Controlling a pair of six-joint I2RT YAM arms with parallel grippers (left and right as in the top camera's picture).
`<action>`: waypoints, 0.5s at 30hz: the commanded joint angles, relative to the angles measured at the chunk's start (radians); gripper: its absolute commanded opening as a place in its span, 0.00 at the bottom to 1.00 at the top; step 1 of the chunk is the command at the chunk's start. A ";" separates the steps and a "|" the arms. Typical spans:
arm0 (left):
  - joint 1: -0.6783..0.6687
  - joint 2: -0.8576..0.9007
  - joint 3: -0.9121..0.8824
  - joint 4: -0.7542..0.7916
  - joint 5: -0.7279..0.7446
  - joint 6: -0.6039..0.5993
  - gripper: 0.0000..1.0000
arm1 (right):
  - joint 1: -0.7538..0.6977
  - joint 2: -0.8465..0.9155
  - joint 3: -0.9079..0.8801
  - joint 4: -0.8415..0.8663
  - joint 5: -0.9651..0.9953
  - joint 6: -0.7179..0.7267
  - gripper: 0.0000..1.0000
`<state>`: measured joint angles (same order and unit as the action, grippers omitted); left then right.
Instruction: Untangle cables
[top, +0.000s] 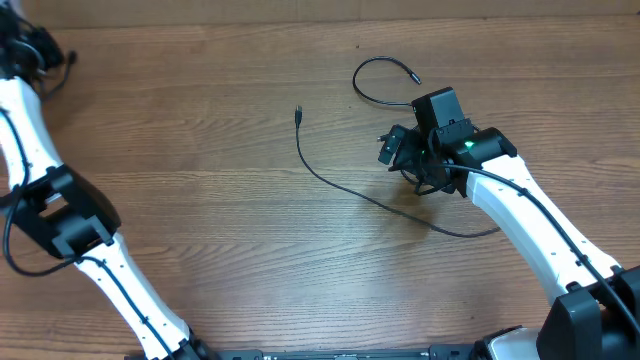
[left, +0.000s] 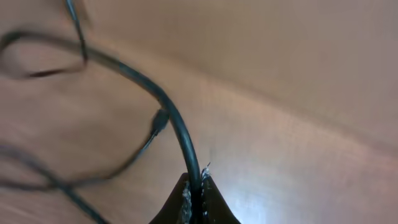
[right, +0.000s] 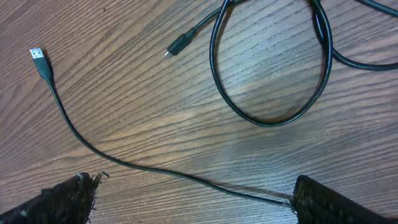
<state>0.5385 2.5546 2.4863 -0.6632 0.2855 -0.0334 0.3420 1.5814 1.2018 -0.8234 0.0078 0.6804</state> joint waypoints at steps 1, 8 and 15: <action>-0.033 0.056 -0.006 -0.043 -0.025 -0.032 0.04 | 0.005 0.003 -0.005 0.002 0.013 0.000 1.00; -0.123 0.068 -0.006 -0.130 -0.239 -0.025 0.04 | 0.005 0.003 -0.005 0.001 -0.018 0.000 1.00; -0.213 0.059 0.015 -0.235 -0.565 -0.034 0.04 | 0.005 0.003 -0.005 -0.006 -0.018 -0.001 1.00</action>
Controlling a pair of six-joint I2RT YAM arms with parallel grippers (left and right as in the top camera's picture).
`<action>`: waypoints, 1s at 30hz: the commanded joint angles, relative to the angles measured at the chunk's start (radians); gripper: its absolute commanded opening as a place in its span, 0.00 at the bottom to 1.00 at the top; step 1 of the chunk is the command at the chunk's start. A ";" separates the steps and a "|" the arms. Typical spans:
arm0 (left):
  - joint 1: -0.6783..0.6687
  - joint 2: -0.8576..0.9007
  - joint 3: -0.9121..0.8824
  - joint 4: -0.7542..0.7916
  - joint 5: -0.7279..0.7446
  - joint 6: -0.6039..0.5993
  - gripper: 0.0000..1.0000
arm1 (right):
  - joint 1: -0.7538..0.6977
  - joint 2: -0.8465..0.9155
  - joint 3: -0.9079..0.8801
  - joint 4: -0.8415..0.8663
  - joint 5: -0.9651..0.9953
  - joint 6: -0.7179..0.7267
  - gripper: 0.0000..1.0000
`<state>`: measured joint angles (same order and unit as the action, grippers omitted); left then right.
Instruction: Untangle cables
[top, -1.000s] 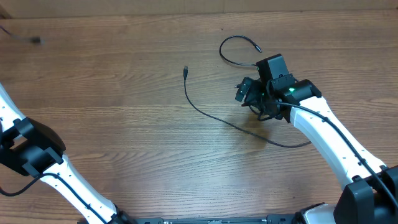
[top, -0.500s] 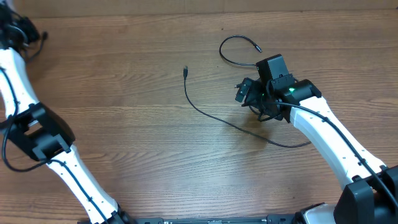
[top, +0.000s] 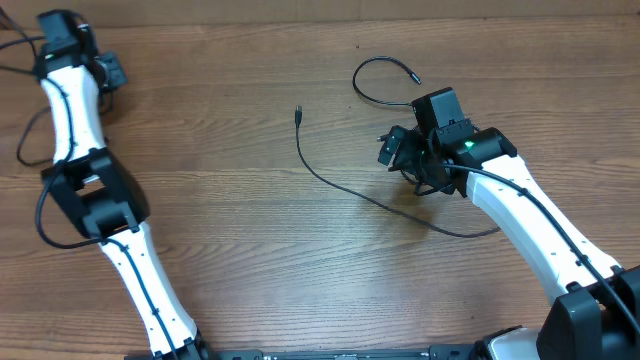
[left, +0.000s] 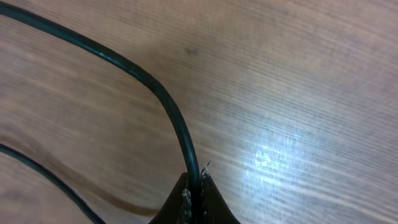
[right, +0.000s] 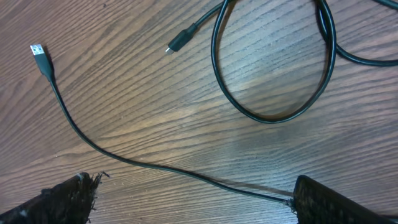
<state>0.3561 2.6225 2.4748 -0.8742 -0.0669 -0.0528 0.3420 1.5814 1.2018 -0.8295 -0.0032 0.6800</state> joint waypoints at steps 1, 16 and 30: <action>-0.042 -0.016 0.037 -0.038 -0.258 -0.013 0.04 | 0.005 0.003 -0.005 -0.001 -0.007 0.000 1.00; -0.075 -0.372 0.099 -0.024 -0.392 -0.023 1.00 | 0.005 0.003 -0.005 -0.069 -0.006 0.000 1.00; 0.004 -0.334 0.061 -0.727 -0.290 -0.931 1.00 | 0.005 0.003 -0.005 -0.113 -0.005 -0.075 1.00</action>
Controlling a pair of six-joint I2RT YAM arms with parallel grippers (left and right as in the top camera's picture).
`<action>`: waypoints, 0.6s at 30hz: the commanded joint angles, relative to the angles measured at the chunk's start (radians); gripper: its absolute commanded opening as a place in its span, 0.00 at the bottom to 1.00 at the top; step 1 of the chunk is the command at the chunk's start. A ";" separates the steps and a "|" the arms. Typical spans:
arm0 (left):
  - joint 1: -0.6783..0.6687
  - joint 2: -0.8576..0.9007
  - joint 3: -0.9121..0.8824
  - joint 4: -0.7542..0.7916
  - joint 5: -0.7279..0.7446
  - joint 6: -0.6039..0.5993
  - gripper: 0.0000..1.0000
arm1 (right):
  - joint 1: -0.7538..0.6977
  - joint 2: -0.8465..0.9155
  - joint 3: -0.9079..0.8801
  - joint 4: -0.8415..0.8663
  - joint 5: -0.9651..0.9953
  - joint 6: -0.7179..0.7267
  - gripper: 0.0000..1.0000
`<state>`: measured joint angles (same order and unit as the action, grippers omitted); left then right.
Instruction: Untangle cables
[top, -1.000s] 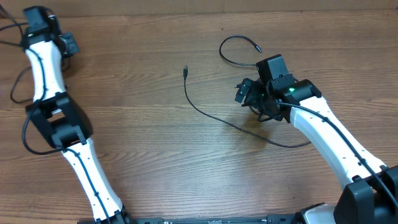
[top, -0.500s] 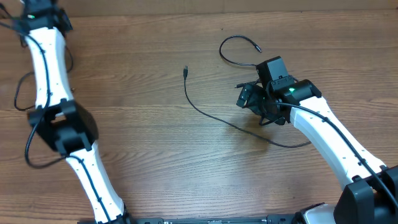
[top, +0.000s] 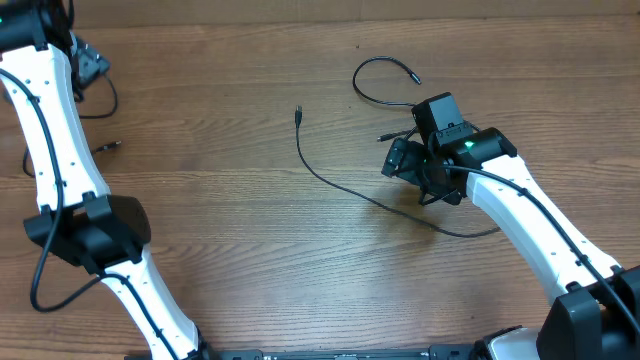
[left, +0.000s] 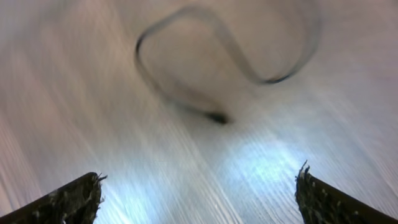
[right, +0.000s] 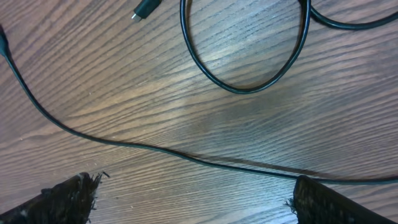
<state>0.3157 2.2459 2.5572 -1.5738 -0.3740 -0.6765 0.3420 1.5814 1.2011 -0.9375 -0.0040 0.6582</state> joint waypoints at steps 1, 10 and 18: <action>0.059 0.055 -0.029 -0.025 0.034 -0.314 1.00 | 0.005 0.003 -0.005 -0.009 -0.004 -0.064 1.00; 0.221 0.109 -0.246 0.069 0.206 -0.311 1.00 | 0.005 0.003 -0.005 0.001 -0.004 -0.065 1.00; 0.219 0.109 -0.537 0.419 0.282 -0.296 0.95 | 0.005 0.003 -0.005 0.032 -0.005 -0.065 1.00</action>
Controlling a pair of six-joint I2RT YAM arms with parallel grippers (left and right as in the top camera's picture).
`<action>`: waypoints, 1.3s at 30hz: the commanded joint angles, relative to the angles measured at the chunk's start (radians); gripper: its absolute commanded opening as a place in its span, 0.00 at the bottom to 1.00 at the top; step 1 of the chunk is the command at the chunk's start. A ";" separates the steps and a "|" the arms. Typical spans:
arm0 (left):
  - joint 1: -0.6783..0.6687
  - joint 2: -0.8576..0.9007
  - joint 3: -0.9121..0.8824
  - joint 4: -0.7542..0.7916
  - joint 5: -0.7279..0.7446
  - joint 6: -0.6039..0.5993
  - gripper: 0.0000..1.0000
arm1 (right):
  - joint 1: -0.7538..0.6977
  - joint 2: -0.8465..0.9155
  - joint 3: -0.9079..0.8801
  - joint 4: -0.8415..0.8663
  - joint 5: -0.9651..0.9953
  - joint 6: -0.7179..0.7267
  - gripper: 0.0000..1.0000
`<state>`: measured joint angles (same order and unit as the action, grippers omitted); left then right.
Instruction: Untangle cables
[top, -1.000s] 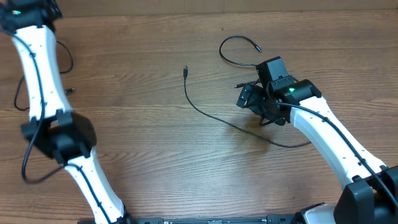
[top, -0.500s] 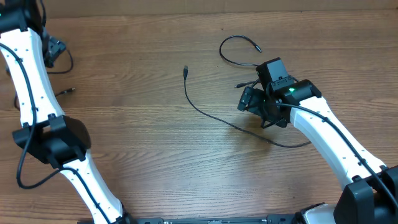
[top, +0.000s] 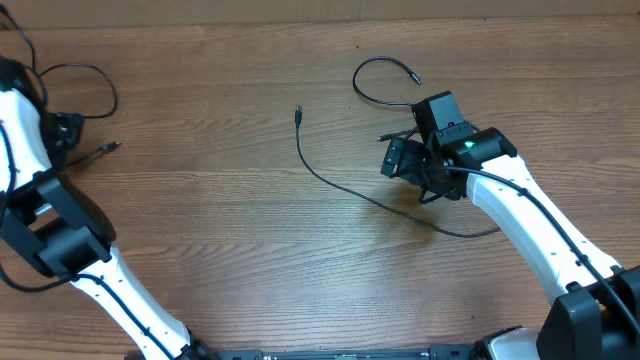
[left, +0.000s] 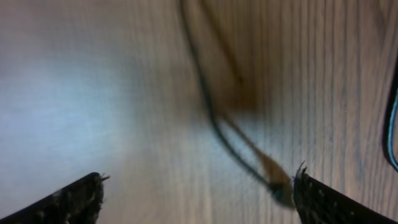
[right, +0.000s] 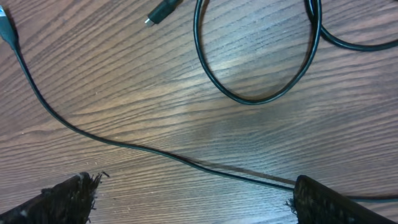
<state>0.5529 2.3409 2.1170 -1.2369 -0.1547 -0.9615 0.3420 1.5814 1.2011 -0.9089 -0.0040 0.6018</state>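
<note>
A thin black cable (top: 340, 185) curves from its USB plug (top: 298, 113) across the table middle and under my right arm. A short thicker cable (top: 365, 92) loops behind it, apart from it. My right gripper (right: 198, 186) hangs open over both; the thin cable (right: 124, 144) passes between its fingers below, and the thick loop (right: 255, 98) lies beyond. A third black cable (top: 100, 75) lies looped at the far left. My left gripper (left: 199, 183) is open above that cable's blurred plug end (left: 273, 179).
The wooden table (top: 220, 250) spreads in front of both arms. My left arm's base link (top: 60, 240) stands at the left front, and the right arm (top: 520, 220) reaches in from the lower right. The table's back edge (top: 250, 22) is close behind the cables.
My left gripper has moved from the far back-left corner nearer, to beside the left cable's plug end. It stays open. The right gripper has shifted only slightly over the thin cable.
My left gripper was shut on a thick black cable at the far left edge, and still held it half a second later. Then it stood open with the cable lying looped on the table. The right gripper stayed open above the thin cable throughout.
</note>
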 joint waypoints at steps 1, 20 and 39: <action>-0.019 0.014 -0.128 0.114 0.072 -0.011 0.92 | 0.005 0.003 -0.005 0.003 -0.005 -0.008 1.00; -0.018 0.011 0.193 0.435 -0.002 0.639 0.04 | 0.005 0.003 -0.005 0.047 -0.005 -0.004 1.00; -0.084 0.169 0.210 0.575 0.093 0.776 1.00 | 0.005 0.003 -0.005 0.037 -0.042 -0.001 1.00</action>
<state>0.4808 2.5336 2.3173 -0.6411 -0.0498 -0.2825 0.3420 1.5814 1.2003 -0.8726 -0.0345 0.6022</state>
